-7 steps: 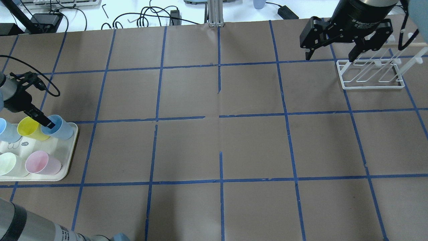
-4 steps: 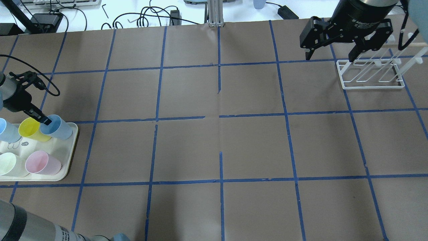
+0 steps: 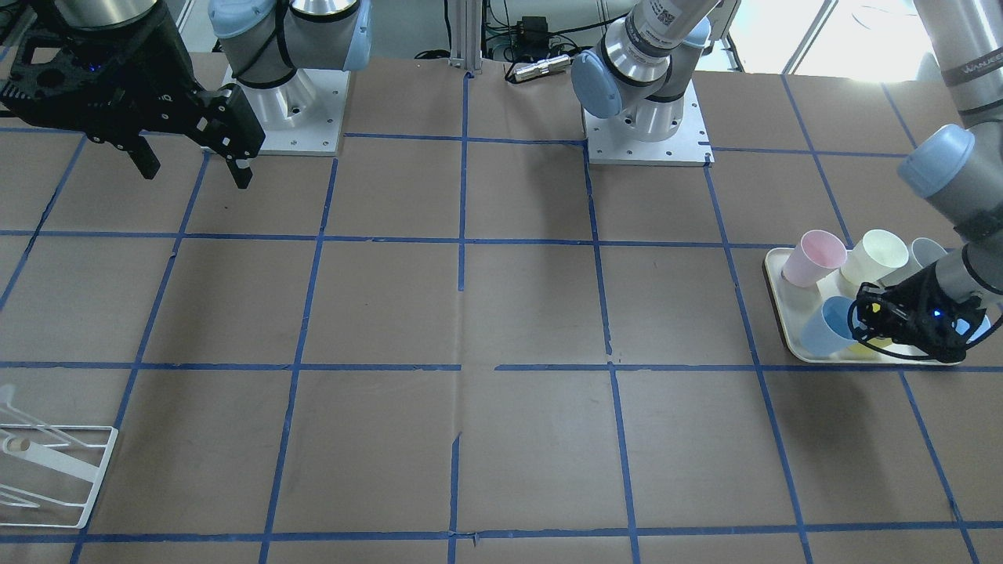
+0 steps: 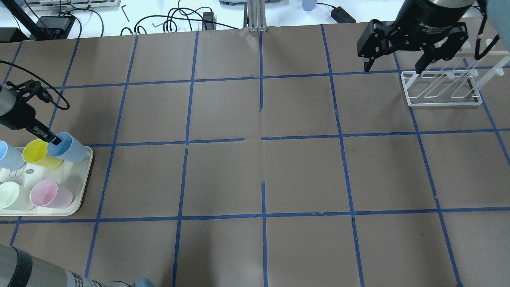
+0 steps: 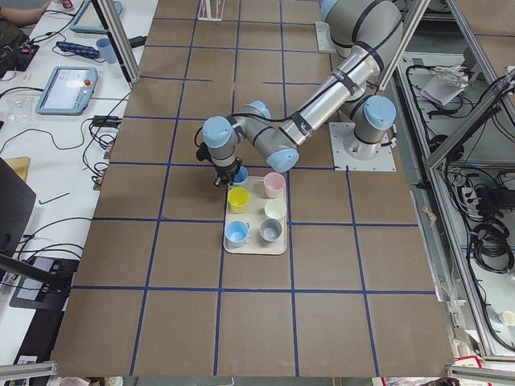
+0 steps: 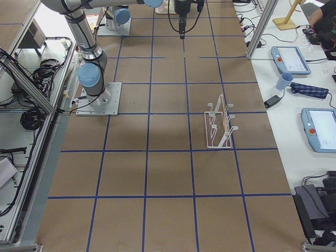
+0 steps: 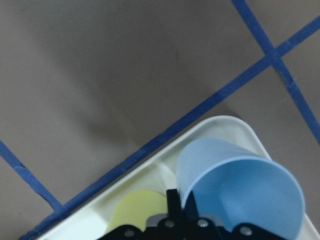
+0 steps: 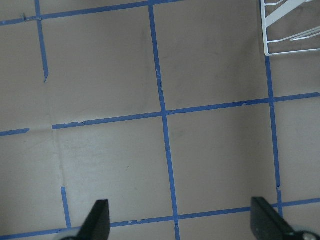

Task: Transfer IKEA cup to right arm and place on rack

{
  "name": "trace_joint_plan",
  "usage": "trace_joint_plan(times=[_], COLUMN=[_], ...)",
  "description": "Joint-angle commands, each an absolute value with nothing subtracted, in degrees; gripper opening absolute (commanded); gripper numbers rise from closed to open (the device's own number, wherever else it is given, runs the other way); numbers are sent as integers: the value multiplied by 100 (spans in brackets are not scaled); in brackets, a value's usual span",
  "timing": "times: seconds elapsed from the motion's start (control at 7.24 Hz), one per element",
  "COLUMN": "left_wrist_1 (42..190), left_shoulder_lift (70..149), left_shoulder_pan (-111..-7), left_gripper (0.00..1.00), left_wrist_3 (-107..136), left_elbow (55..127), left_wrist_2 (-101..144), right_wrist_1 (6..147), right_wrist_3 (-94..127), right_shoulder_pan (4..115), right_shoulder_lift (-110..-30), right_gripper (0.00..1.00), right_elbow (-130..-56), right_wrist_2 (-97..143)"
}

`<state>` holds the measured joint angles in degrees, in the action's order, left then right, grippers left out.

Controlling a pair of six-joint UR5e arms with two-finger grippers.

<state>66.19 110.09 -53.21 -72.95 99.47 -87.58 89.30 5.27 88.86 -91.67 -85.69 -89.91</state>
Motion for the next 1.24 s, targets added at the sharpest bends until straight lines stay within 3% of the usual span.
trace_joint_plan(times=[0.0, 0.28, 0.55, 1.11], left_wrist_1=[7710, 9640, 11295, 12909], left_shoulder_lift=[10532, 10249, 10169, 9819], left_shoulder_pan=[-5291, -5335, -5544, -7404], left_gripper=[0, 0, 0, 0], left_wrist_3=[-7295, -7016, -7014, -7075], left_elbow=[9792, 9196, 9211, 9552], left_wrist_2=[-8063, -6715, -4800, -994], right_wrist_1=[8930, 8930, 8930, 8895], right_wrist_3=[527, 536, 536, 519], right_shoulder_pan=[8886, 8886, 8886, 8816], right_shoulder_lift=[-9167, -9167, -9167, -9150], right_gripper=[100, 100, 100, 100], right_elbow=[-8569, -8578, -8587, -8569], right_wrist_2=[-8991, -8991, -8991, -8878])
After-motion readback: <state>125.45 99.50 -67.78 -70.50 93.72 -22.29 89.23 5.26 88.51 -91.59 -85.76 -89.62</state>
